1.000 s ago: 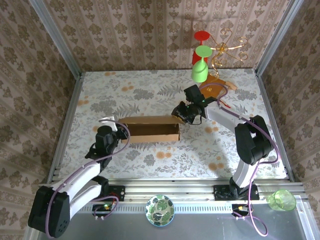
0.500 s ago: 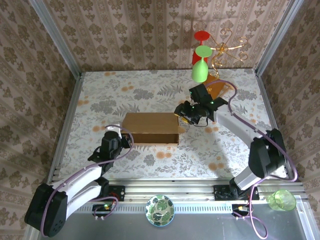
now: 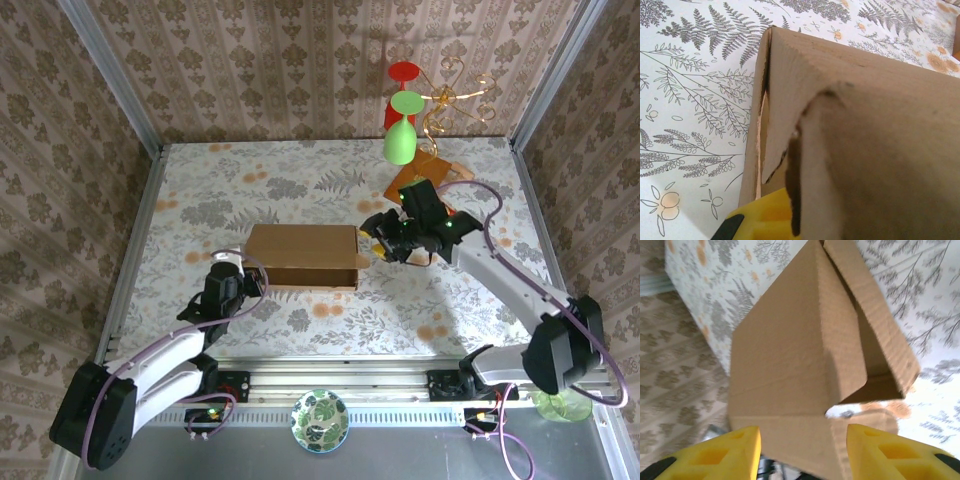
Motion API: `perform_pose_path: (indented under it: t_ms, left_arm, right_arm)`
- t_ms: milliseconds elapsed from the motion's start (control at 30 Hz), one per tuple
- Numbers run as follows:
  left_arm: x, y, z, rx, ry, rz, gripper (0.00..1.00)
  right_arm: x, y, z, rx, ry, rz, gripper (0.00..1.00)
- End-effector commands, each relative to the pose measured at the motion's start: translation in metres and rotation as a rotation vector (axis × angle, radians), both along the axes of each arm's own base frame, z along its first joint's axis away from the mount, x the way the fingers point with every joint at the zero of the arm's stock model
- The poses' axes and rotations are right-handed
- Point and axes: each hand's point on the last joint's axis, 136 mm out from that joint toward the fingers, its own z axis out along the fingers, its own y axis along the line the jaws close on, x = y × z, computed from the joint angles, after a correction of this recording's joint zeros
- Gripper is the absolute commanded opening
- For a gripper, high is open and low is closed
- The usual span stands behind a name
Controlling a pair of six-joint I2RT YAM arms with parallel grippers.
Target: Fold the paper box
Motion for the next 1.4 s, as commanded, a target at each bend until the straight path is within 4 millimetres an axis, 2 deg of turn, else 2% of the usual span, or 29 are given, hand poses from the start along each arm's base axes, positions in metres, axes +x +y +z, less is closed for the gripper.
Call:
perform_pose_path:
  t_ms: [0,133,233,333,433,567,633,700,833,933,967,1100,1267,1367]
  left_arm:
    - [0.005,-0.004,0.006,-0.04,-0.007,0.018,0.01]
    - [0.007,-0.008,0.004,-0.055,0.008,0.033,0.0]
    - [0.009,-0.01,0.003,-0.063,0.013,0.047,0.0]
    - [0.011,-0.014,0.003,-0.065,0.016,0.051,0.0]
    - [0.013,-0.019,-0.001,-0.077,0.022,0.051,0.0]
    - [0.015,-0.029,-0.003,-0.083,0.032,0.029,0.0]
    - [0.017,-0.032,-0.002,-0.088,0.029,0.025,0.0]
    - [0.018,-0.035,-0.002,-0.095,0.034,0.02,0.0]
    - [0.017,-0.039,0.002,-0.109,0.047,0.009,0.01]
    - [0.011,-0.032,0.005,-0.108,0.059,0.028,0.11]
    - [0.007,-0.03,0.005,-0.107,0.062,0.03,0.14]
    - [-0.007,-0.022,0.01,-0.123,0.083,0.039,0.26]
    - [-0.024,-0.012,0.034,-0.2,0.091,0.058,0.36]
    - [-0.033,0.007,0.049,-0.238,0.119,0.153,0.37]
  right_arm:
    - [-0.021,0.012,0.004,0.144,0.08,-0.093,0.51]
    - [-0.028,0.028,-0.009,0.252,0.133,-0.153,0.52]
    - [-0.033,0.042,-0.009,0.291,0.133,-0.17,0.53]
    - [-0.036,0.045,-0.012,0.287,0.117,-0.186,0.55]
    - [-0.026,0.042,-0.019,0.302,0.07,-0.232,0.54]
    - [-0.001,0.043,-0.022,0.31,-0.032,-0.266,0.53]
    - [0.009,0.045,-0.026,0.288,-0.056,-0.255,0.49]
    - [0.018,0.046,-0.029,0.267,-0.083,-0.251,0.41]
    - [0.036,0.036,-0.033,0.239,-0.117,-0.273,0.29]
    - [0.048,0.028,-0.026,0.199,-0.169,-0.26,0.21]
    - [0.052,0.025,-0.037,0.161,-0.153,-0.259,0.17]
    - [0.058,0.02,-0.044,0.141,-0.144,-0.261,0.1]
    - [0.063,0.02,-0.057,0.132,-0.111,-0.267,0.02]
    - [0.063,0.021,-0.064,0.115,-0.081,-0.255,0.0]
